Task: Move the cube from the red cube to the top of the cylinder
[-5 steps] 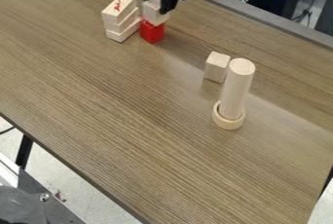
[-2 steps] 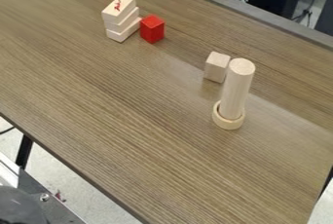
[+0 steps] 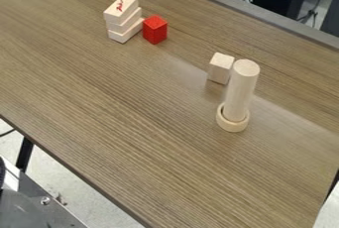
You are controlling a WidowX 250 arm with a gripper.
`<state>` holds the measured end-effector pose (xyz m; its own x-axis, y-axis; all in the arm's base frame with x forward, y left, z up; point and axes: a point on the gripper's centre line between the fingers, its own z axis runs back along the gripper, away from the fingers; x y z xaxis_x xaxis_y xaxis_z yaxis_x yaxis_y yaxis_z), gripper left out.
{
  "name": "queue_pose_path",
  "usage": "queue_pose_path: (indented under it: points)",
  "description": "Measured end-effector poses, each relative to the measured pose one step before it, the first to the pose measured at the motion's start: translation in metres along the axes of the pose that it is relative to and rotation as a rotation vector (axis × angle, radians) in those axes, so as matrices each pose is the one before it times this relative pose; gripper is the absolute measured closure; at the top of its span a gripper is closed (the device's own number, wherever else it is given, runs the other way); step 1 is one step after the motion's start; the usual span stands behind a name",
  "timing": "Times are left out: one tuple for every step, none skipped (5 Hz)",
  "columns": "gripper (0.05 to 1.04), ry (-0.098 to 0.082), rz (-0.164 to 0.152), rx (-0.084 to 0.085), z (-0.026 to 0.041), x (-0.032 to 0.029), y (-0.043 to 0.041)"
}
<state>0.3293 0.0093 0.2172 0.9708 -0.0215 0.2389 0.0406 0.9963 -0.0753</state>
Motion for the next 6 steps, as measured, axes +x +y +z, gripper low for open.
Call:
queue_pose_path:
  points:
    - [0.545,0.0255,-0.0715,0.0427,-0.01058,-0.02305,-0.02652]
    - [0.545,0.0262,-0.0278,0.044,-0.0134,-0.01143,-0.00995]
    - [0.545,-0.0034,0.0013,-0.0221,-0.00365,-0.0046,-0.00575]
    - [0.545,-0.0185,0.0121,-0.0186,0.00099,0.00242,-0.00252]
    - [0.545,0.0052,0.0159,-0.0372,-0.00995,0.00729,-0.00156]
    - [0.545,-0.0001,0.0044,-0.0055,-0.00631,0.00772,-0.00054]
